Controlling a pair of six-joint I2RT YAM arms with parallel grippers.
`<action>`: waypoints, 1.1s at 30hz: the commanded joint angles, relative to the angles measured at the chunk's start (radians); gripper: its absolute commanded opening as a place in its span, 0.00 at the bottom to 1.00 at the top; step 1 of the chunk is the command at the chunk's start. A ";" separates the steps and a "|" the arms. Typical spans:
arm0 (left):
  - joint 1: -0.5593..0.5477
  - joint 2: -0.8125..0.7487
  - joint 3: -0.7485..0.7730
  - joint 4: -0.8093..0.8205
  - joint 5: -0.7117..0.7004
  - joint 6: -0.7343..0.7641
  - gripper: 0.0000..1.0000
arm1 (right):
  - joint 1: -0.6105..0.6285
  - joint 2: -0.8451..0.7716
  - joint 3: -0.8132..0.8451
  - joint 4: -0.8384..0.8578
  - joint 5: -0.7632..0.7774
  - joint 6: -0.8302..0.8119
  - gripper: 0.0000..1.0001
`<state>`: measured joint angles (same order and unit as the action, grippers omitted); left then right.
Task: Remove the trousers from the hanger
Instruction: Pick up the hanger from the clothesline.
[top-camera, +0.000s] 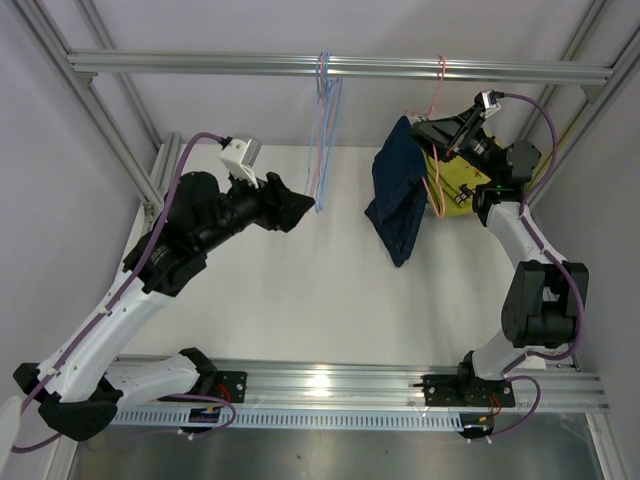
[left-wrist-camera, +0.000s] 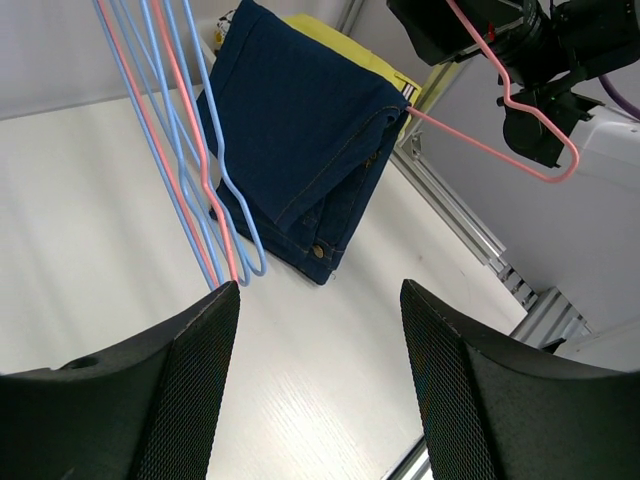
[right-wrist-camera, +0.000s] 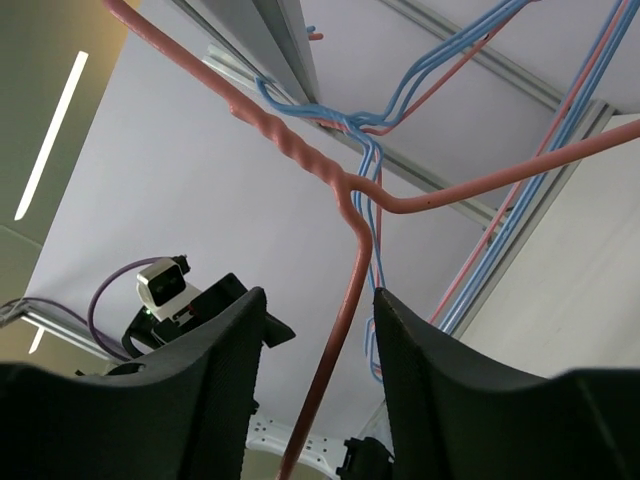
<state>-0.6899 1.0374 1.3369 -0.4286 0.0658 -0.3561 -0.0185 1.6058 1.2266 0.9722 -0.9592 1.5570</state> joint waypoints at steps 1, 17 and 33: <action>-0.005 -0.020 -0.007 0.034 -0.014 0.026 0.70 | 0.002 -0.013 0.039 0.053 -0.016 0.008 0.49; -0.005 -0.016 -0.010 0.036 0.003 0.022 0.71 | 0.011 -0.006 0.102 0.002 -0.038 -0.014 0.01; -0.005 -0.008 -0.008 0.033 0.012 0.023 0.71 | 0.066 -0.112 0.255 -0.316 -0.012 -0.241 0.00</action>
<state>-0.6899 1.0359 1.3293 -0.4286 0.0639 -0.3561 0.0399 1.6051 1.3731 0.5911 -0.9916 1.4200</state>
